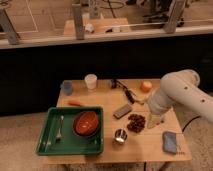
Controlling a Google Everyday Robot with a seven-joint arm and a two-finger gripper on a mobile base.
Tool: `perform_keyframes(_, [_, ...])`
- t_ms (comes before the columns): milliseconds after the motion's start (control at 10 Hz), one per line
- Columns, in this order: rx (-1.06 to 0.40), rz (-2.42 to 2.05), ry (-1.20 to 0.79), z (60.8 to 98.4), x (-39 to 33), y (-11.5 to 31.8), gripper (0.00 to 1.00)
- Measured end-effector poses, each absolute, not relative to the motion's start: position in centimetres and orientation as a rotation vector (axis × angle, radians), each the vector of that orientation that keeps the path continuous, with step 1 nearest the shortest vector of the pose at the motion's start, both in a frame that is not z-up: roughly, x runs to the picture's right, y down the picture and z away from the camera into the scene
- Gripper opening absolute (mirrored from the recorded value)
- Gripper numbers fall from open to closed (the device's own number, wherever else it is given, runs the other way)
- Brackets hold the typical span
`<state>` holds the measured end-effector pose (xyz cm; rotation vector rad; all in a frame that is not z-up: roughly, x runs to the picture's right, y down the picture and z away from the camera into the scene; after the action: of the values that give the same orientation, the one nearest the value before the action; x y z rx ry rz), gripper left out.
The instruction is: Stack cups into tray
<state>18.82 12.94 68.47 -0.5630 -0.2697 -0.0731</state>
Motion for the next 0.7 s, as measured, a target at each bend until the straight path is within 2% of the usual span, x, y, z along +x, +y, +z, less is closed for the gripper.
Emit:
perform_keyframes(300, [-0.581,-0.225,-0.345,68.7,12.8,15.1,0.80])
perform_keyframes(700, [-0.583,-0.233,-0.347,68.7,12.8,15.3,0.80])
